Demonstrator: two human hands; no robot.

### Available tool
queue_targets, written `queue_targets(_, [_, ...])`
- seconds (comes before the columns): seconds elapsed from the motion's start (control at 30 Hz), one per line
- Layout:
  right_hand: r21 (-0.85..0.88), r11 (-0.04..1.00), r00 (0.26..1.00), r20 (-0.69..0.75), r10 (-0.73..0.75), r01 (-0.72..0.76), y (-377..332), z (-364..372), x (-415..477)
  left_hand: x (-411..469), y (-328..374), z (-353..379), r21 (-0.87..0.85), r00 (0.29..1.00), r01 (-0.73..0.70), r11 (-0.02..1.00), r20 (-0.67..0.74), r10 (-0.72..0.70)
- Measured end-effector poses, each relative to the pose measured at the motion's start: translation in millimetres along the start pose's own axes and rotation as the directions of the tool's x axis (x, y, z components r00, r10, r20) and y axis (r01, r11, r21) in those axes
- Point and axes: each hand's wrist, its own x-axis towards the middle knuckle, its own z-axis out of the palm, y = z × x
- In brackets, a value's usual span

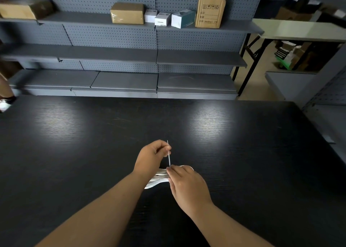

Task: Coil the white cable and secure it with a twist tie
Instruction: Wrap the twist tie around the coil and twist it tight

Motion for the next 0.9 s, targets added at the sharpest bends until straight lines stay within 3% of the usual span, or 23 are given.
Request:
queue_targets(0.23, [-0.034,0.997,0.996,0.058,0.068,-0.067,-10.7,-3.8,1.9,0.2,3.4,2.2,0.038,1.0,-0.006,0.999,0.02,0.005])
queue_targets(0.37, [-0.014,0.995,0.993,0.069,0.101,-0.1,-15.3,-2.3,0.7,-3.5,6.5,2.7,0.269,0.997,-0.07,0.961,0.007,0.07])
queue_targets(0.47, [-0.011,0.997,0.996,0.041,0.078,-0.077,-14.6,-1.3,0.5,-7.1,9.9,-0.2,0.553,0.951,-0.244,0.796,-0.023,0.308])
queue_targets(0.57, [-0.016,0.998,0.998,-0.003,0.056,-0.056,-11.2,-0.4,0.3,-6.6,11.9,-3.5,0.725,0.828,-0.419,0.546,0.06,0.557])
queue_targets(0.73, [0.005,0.999,0.999,-0.017,0.038,-0.038,-9.8,1.8,-1.9,-3.2,16.8,-14.7,0.824,0.793,-0.469,0.318,0.235,0.562])
queue_targets(0.9, [0.092,0.989,0.993,0.022,0.112,-0.114,-15.7,-2.1,-1.7,-2.9,21.0,-21.6,0.827,0.798,-0.496,0.263,0.315,0.513])
